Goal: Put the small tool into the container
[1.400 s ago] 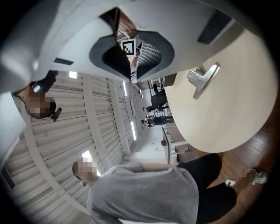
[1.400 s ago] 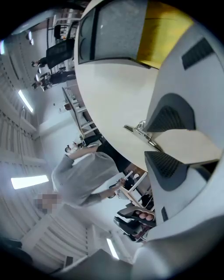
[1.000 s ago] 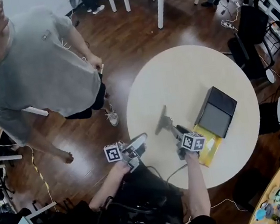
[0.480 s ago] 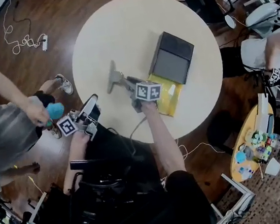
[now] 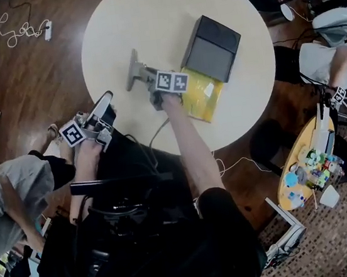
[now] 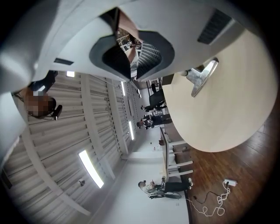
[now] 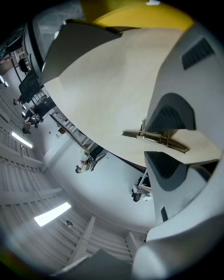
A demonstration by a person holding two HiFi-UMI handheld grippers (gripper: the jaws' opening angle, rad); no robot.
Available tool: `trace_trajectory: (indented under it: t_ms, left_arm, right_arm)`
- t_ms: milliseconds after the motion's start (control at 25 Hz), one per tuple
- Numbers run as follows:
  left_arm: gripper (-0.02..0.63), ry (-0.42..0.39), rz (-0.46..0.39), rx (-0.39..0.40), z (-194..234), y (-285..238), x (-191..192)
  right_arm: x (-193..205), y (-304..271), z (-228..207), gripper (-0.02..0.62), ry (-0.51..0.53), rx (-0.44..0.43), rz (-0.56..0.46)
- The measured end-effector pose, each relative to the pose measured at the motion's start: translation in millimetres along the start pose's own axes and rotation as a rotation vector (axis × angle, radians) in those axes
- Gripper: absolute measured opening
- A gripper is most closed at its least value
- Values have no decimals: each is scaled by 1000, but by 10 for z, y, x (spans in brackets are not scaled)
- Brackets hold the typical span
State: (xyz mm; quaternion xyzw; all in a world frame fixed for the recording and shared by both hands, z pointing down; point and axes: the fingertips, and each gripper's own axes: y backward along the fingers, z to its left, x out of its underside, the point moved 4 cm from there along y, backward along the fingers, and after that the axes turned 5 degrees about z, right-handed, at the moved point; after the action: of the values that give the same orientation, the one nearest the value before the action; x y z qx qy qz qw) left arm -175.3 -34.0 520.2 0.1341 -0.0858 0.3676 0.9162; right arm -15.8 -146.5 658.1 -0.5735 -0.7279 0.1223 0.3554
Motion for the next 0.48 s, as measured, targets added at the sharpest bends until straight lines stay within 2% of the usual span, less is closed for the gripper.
trace_trajectory:
  t_ms: [80, 200, 320, 480]
  left_arm:
    - [41, 2, -7, 4, -28, -12, -23]
    - [41, 1, -17, 7, -51, 10, -4]
    - [41, 1, -23, 6, -44, 35, 12]
    - [41, 0, -32, -2, -55, 97, 23]
  right_arm:
    - [-27, -77, 28, 98, -18, -18, -4]
    - [25, -145, 19, 90, -34, -19, 8]
    - [48, -165, -12, 46, -36, -9, 20]
    - [59, -173, 0, 3, -87, -59, 4]
